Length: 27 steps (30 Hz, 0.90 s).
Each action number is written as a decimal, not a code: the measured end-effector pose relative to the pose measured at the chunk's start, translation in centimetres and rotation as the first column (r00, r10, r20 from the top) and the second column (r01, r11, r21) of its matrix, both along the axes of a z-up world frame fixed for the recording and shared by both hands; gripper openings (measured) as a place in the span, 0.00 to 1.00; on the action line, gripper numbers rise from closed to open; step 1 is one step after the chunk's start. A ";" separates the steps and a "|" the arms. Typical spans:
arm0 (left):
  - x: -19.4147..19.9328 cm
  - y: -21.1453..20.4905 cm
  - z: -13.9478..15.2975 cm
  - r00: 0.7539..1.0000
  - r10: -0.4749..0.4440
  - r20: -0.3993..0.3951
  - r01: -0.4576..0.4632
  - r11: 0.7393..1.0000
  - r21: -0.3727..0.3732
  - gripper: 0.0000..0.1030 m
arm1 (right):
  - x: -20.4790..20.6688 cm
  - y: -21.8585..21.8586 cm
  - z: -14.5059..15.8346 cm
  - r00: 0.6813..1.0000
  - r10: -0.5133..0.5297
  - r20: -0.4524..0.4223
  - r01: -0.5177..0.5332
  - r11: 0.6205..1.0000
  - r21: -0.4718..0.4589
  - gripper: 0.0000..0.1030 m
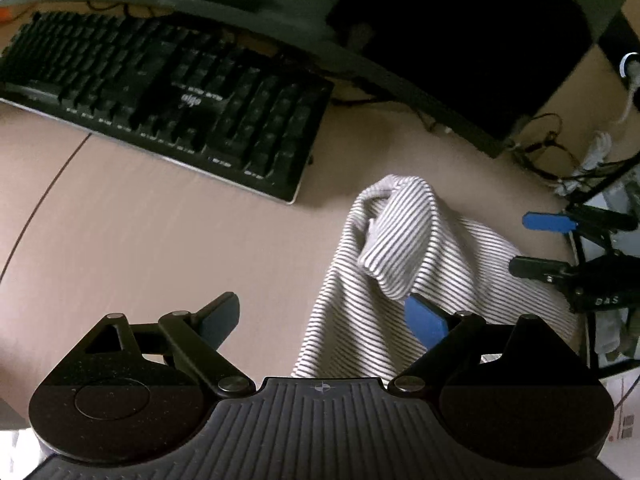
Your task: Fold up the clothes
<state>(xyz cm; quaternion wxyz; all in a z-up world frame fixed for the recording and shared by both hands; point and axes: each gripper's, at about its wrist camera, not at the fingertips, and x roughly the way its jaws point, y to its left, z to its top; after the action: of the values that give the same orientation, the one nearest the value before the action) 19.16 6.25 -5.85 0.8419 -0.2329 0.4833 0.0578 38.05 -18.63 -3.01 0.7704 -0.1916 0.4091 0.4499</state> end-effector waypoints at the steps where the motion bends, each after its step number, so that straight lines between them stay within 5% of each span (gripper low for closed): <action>1: 0.2 -0.2 -0.1 1.000 -0.001 -0.006 0.001 1.000 0.005 0.91 | 0.4 0.6 -0.6 1.000 0.013 -0.014 -0.013 1.000 -0.008 0.78; 6: 0.8 -1.1 -0.3 1.000 -0.001 -0.016 0.002 1.000 0.016 0.91 | 3.4 2.8 -3.5 0.986 0.072 -0.153 -0.070 0.997 0.018 0.81; 12: 0.6 -0.6 -0.7 0.999 0.028 -0.038 -0.027 1.000 0.011 0.91 | 5.8 3.3 -7.1 0.926 0.070 -0.370 -0.036 0.994 0.100 0.90; 13: 0.6 -0.4 -0.9 0.999 0.033 -0.042 -0.033 0.999 0.006 0.91 | 5.4 3.4 -7.1 0.923 0.077 -0.378 -0.039 0.994 0.105 0.86; 14: 0.6 -0.3 -1.1 0.998 0.039 -0.046 -0.039 0.999 -0.001 0.91 | 4.8 3.6 -7.0 0.925 0.076 -0.373 -0.041 0.994 0.102 0.67; 15: 0.6 -0.1 -1.4 0.998 0.043 -0.050 -0.044 0.999 -0.009 0.91 | 4.2 3.7 -6.9 0.927 0.075 -0.367 -0.042 0.994 0.099 0.64; 19: 1.0 0.1 -1.4 0.998 0.049 -0.036 -0.051 0.997 -0.055 0.91 | -1.0 4.7 -4.7 0.980 0.114 -0.162 -0.104 0.992 0.069 0.35; 21: 1.1 0.1 -0.7 0.999 0.041 -0.005 -0.041 0.996 -0.080 0.91 | -4.4 5.3 -3.4 0.988 0.157 0.000 -0.156 0.987 0.042 0.31; 24: 1.2 0.3 0.2 0.999 0.047 0.026 -0.044 0.993 -0.112 0.91 | -10.1 6.0 -2.9 0.925 0.279 0.258 -0.274 0.960 -0.056 0.31; 27: 1.2 0.7 0.5 0.998 0.066 0.025 -0.062 0.987 -0.149 0.92 | -14.6 6.2 -4.2 0.842 0.364 0.399 -0.330 0.931 -0.154 0.30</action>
<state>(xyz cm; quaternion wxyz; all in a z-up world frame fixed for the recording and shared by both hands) 20.39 6.98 -5.32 0.8271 -0.3111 0.4660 0.0452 23.45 -12.42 -7.18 0.7378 -0.3852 0.2094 0.5132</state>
